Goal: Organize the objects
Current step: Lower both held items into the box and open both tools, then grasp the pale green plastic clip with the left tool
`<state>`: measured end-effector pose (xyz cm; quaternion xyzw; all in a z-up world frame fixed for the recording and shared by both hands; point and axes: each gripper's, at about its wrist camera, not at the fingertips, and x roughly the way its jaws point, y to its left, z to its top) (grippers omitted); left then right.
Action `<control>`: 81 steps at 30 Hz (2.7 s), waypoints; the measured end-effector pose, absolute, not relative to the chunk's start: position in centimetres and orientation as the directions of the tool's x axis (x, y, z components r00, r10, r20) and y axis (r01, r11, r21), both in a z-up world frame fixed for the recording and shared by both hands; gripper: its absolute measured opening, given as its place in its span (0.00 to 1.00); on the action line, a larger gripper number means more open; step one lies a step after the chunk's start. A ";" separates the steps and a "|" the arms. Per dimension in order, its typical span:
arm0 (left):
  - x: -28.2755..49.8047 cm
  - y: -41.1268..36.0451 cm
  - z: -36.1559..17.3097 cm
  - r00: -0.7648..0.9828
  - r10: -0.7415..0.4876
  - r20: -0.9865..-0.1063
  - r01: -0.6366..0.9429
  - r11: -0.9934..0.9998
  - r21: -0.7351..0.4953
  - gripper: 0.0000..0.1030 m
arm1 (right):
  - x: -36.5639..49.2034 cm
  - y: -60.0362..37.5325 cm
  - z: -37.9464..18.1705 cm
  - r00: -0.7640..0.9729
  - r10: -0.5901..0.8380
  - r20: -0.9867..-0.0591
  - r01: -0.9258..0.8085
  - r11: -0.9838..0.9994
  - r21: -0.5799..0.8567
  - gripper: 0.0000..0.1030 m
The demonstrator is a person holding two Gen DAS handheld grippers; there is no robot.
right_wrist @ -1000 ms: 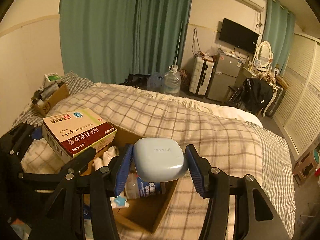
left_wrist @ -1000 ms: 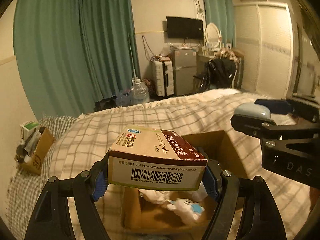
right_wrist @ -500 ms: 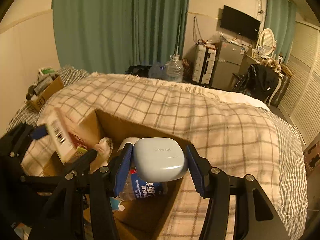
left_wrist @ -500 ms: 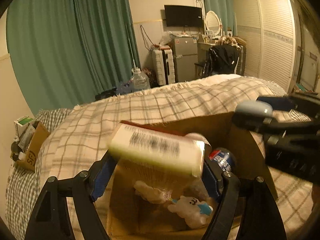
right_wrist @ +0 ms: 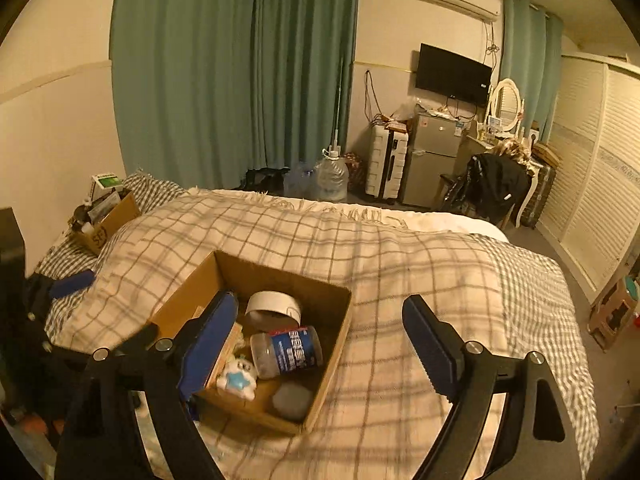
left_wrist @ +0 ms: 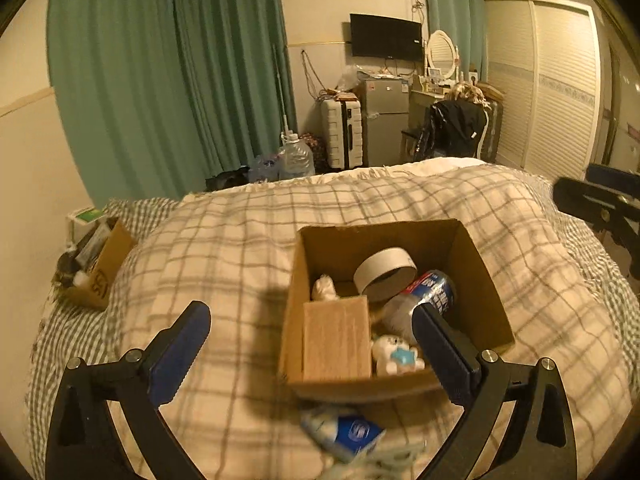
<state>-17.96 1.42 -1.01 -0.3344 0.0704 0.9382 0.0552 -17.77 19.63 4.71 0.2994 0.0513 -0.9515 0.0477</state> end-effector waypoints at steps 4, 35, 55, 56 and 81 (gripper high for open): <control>-15.7 -0.5 -0.6 -0.767 0.054 -0.639 -0.132 -0.988 0.075 1.00 | -14.7 19.5 5.4 -0.820 -0.058 -0.569 0.128 -0.988 -0.085 0.83; -11.5 5.4 -15.6 -0.560 -0.020 -0.828 -0.336 -0.909 0.249 0.95 | -12.0 18.2 -10.3 -0.618 -0.055 -0.785 0.129 -0.991 -0.032 0.83; -11.0 6.4 -15.8 -0.436 0.097 -0.894 -0.503 -0.851 0.153 0.09 | -11.4 19.6 -10.0 -0.627 -0.067 -0.776 0.072 -0.997 0.027 0.83; -10.7 5.9 -15.4 -0.436 0.109 -0.893 -0.492 -0.860 0.135 0.09 | -11.3 19.7 -9.9 -0.630 -0.064 -0.774 0.071 -0.997 0.025 0.83; -9.3 -4.5 -11.9 -0.557 0.048 -0.829 -0.205 -0.975 0.082 0.13 | -11.9 14.0 -11.1 -0.566 -0.164 -0.808 0.273 -0.962 0.004 0.83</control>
